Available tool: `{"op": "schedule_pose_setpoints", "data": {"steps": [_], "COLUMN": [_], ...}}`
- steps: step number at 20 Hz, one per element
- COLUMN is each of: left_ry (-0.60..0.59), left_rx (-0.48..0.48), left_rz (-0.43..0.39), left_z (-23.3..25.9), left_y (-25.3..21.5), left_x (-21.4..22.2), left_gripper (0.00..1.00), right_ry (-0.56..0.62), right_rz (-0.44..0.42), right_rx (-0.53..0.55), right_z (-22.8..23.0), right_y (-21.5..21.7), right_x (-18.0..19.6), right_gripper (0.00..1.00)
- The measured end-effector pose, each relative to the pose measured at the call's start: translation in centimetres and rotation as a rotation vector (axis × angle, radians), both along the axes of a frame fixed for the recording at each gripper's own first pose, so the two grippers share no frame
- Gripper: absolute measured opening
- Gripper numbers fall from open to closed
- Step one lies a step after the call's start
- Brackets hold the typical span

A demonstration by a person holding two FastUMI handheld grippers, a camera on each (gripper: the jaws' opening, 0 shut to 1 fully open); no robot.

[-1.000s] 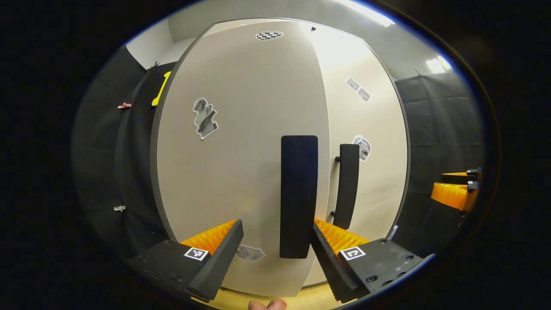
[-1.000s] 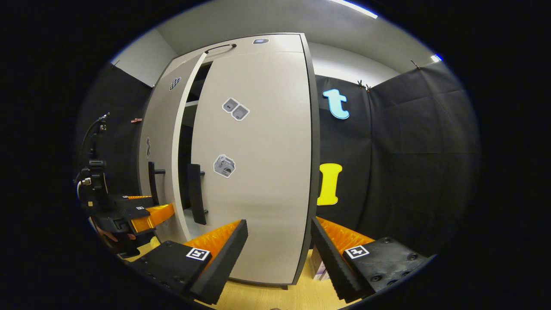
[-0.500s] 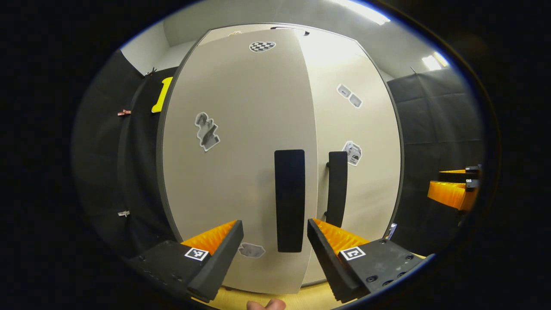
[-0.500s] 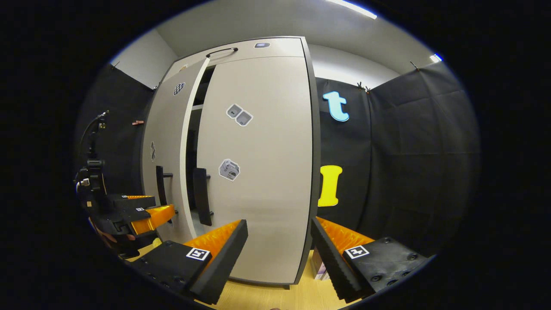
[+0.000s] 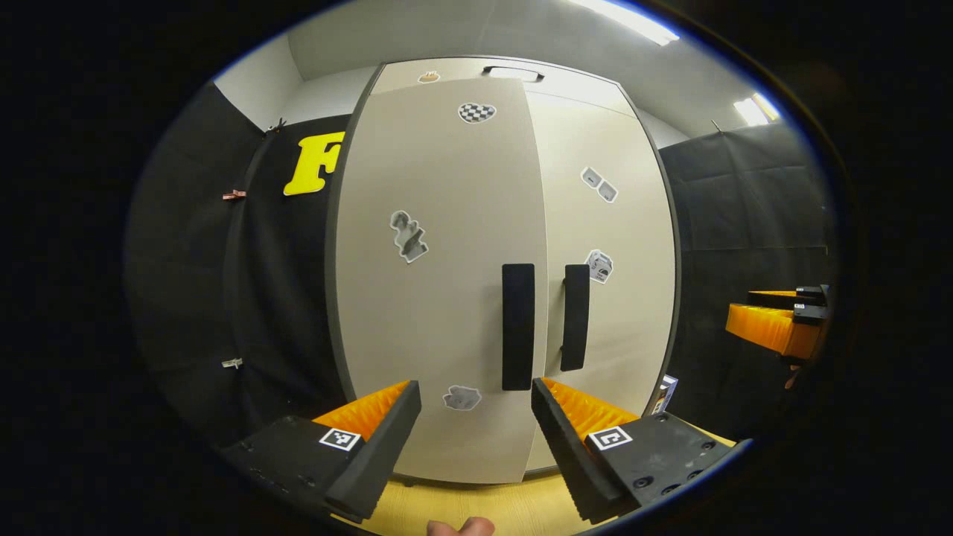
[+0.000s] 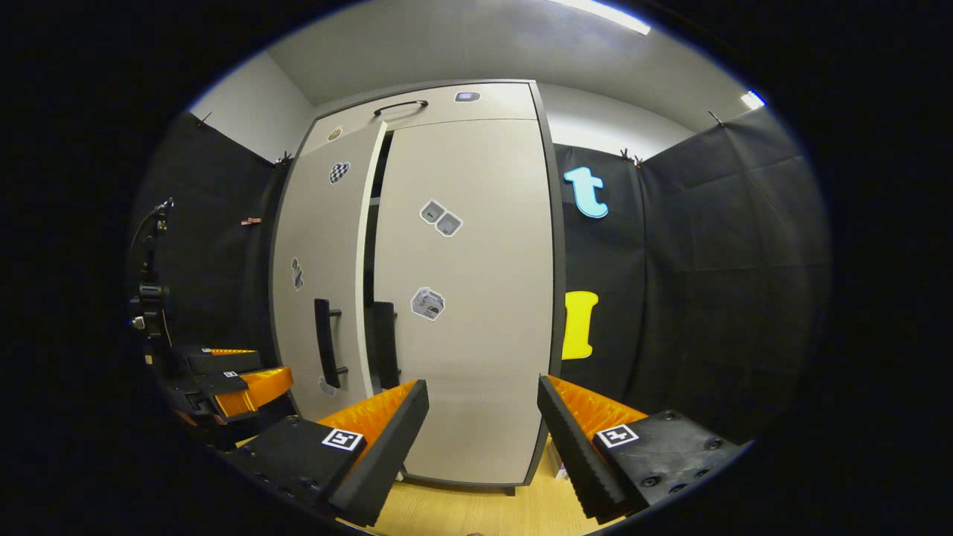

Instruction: Grasp the bottle in the cabinet with the left hand and place it on the coaster, then close the right door with the right hand and the left door with the left hand.

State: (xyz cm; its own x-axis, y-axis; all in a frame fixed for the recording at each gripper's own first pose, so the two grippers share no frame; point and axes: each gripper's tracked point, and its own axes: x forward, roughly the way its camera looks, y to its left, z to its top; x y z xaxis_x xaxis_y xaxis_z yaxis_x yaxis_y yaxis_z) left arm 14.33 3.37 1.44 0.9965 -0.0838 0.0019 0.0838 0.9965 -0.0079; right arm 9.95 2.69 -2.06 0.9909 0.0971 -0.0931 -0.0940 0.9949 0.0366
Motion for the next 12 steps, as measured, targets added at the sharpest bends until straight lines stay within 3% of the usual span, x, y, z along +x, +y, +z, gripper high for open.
{"op": "schedule_pose_setpoints", "data": {"steps": [12], "left_ry": [-0.02], "left_rx": [0.005], "left_rz": [0.008], "left_z": [0.5], "left_y": [1.5], "left_x": [-5.4], "left_gripper": [0.95], "right_ry": [0.008], "right_rz": [0.035], "right_rx": [0.002], "right_z": [0.4], "right_y": [2.3], "right_x": [-3.3], "right_gripper": [0.97]}}
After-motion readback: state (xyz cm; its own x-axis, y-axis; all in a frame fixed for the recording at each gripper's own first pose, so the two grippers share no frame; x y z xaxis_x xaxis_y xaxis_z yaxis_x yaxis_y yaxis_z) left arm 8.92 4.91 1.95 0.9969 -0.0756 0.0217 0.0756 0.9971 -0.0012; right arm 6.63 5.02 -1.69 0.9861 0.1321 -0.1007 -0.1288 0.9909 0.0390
